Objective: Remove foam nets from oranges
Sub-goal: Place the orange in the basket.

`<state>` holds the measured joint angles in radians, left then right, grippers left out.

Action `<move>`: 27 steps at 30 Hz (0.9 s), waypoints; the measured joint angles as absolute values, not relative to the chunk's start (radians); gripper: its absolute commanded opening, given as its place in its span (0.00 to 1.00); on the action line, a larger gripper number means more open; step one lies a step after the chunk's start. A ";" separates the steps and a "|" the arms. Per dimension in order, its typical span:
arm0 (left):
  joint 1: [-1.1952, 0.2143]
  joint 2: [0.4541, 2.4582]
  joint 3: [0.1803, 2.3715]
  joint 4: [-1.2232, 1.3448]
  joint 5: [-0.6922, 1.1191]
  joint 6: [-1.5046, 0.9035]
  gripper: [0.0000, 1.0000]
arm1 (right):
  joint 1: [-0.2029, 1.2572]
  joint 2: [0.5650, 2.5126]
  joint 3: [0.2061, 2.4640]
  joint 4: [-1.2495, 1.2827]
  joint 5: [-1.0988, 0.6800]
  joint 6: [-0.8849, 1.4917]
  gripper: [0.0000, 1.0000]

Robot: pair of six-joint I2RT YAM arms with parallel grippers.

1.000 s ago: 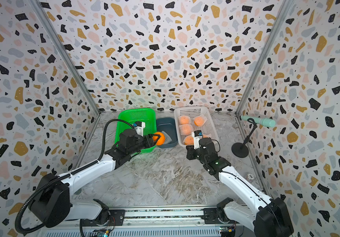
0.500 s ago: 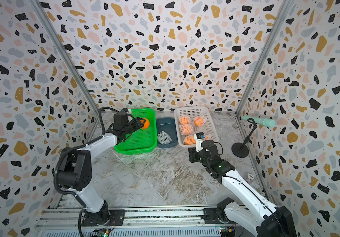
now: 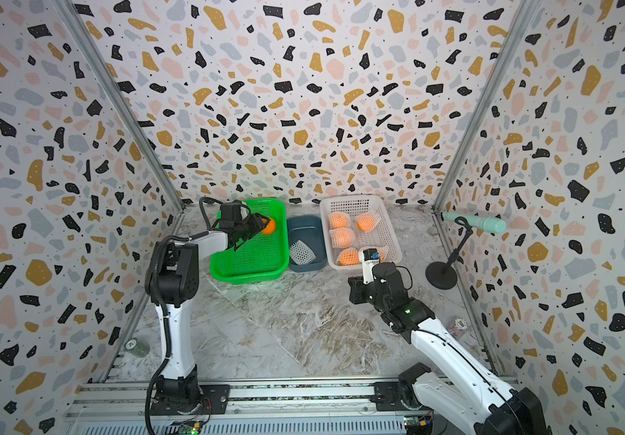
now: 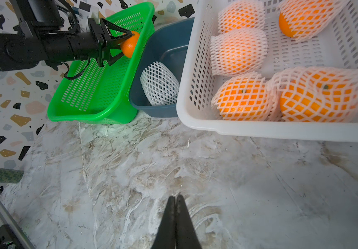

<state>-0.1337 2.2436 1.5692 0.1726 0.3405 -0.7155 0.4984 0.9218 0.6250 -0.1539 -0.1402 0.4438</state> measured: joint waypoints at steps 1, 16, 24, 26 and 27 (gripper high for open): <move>-0.133 2.257 1.581 0.177 0.343 -0.723 0.63 | 0.498 0.920 0.622 -0.156 -0.141 0.445 0.07; -0.128 2.300 1.649 0.129 0.305 -0.733 0.85 | 0.498 0.888 0.618 -0.165 -0.141 0.455 0.17; -0.112 2.213 1.619 0.078 0.269 -0.699 0.86 | 0.473 0.876 0.618 -0.168 -0.121 0.460 0.24; -0.110 2.160 1.604 0.072 0.260 -0.687 0.86 | 0.449 0.876 0.618 -0.171 -0.120 0.458 0.25; -0.109 2.136 1.594 0.072 0.257 -0.682 0.86 | 0.438 0.876 0.619 -0.174 -0.120 0.458 0.25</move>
<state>-0.1085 2.1357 1.5940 0.0723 0.2565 -0.6815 0.4377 0.8761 0.6186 -0.1738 -0.1196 0.4576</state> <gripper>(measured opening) 0.857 0.245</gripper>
